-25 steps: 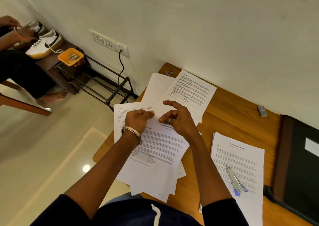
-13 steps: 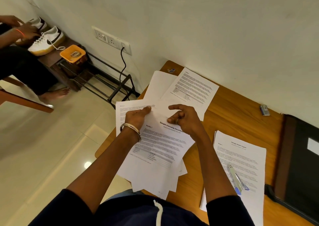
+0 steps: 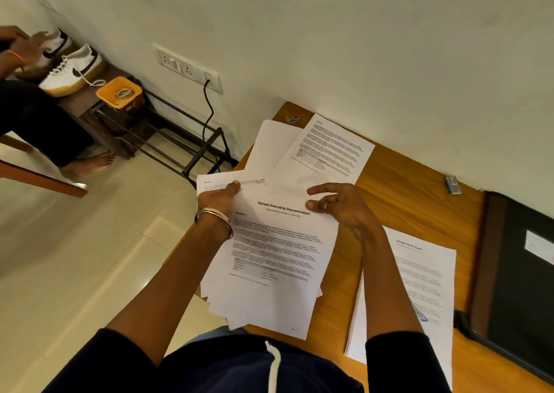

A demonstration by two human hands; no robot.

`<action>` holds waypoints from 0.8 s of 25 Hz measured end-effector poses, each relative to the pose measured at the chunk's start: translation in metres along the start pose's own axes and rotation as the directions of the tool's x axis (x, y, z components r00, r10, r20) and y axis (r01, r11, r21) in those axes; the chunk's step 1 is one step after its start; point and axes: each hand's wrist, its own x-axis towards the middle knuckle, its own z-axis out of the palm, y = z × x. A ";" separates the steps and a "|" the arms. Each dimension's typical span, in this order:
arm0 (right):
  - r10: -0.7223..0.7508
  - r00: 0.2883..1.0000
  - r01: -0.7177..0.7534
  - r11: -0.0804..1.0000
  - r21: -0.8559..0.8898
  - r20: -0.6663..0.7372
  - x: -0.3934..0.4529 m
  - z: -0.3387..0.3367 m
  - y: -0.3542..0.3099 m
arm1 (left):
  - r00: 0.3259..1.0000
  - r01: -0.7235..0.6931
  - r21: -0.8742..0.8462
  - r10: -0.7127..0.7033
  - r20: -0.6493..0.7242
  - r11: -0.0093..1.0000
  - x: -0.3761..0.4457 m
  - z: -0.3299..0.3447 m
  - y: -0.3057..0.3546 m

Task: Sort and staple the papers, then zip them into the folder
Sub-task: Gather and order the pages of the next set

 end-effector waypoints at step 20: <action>0.263 0.871 0.061 0.780 0.622 -0.415 -0.004 -0.018 0.049 | 0.930 -0.102 0.359 -0.039 0.365 0.928 -0.003 -0.015 -0.043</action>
